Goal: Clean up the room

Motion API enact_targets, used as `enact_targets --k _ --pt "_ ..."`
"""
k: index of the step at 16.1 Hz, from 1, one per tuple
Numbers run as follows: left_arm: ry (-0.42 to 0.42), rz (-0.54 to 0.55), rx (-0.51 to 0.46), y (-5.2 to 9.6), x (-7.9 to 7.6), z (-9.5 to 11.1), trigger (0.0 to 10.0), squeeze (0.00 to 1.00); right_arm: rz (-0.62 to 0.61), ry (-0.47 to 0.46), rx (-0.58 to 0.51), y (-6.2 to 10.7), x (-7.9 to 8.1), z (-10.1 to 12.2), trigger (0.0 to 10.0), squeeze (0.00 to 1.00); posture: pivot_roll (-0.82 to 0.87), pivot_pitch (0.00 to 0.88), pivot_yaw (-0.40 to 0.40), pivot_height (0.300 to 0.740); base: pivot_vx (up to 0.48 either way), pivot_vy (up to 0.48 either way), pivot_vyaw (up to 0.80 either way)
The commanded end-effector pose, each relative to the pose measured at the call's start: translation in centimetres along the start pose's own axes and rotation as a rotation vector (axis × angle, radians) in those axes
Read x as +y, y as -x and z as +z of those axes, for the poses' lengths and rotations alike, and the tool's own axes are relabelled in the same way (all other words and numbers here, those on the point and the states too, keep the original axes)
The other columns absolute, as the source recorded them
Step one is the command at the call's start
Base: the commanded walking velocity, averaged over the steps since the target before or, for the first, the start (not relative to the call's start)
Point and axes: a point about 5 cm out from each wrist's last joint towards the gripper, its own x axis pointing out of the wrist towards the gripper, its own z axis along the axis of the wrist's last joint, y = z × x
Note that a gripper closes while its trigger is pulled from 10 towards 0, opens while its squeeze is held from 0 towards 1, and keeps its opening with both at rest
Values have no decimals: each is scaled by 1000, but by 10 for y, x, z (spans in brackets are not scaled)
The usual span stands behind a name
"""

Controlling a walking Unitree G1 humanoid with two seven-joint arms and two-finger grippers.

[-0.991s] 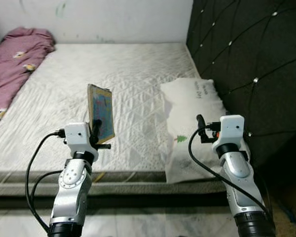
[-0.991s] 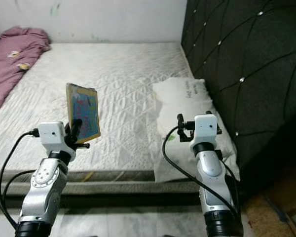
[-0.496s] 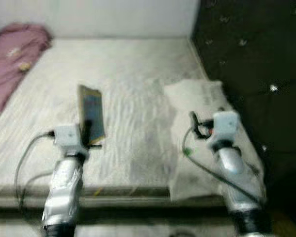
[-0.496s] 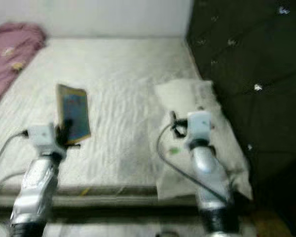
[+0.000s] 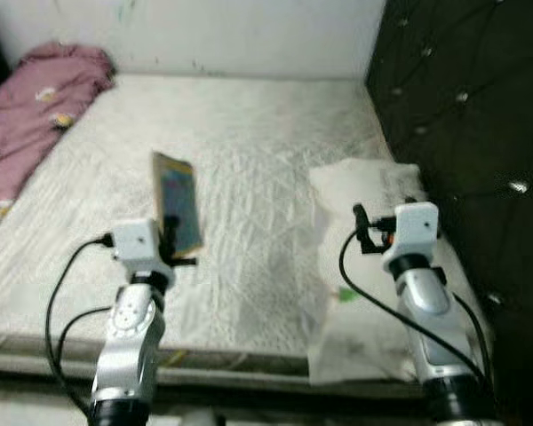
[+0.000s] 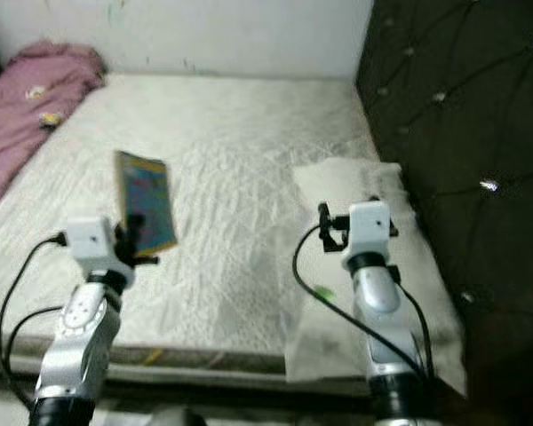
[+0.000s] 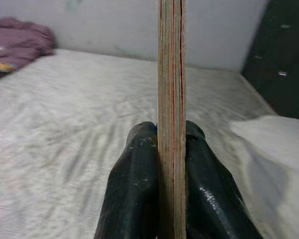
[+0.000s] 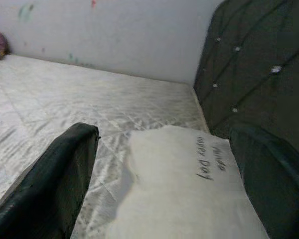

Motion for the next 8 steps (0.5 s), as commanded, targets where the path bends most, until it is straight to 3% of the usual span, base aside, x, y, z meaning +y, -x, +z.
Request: enact_targets --k 1,5,8 --pt "-2 -15 -43 -4 -1 11 10000 0 -7 4 -4 -1 -3 1 10000 0 -24 0 12 740 0 480 -800" --pt "3 -21 -46 -6 -2 13 10000 0 -7 7 -9 -2 -3 3 10000 0 -28 0 14 740 0 480 -103" --pt "-21 -22 -34 -7 -4 13 10000 0 -8 10 -13 -2 -4 4 10000 0 -31 0 12 740 0 82 0"
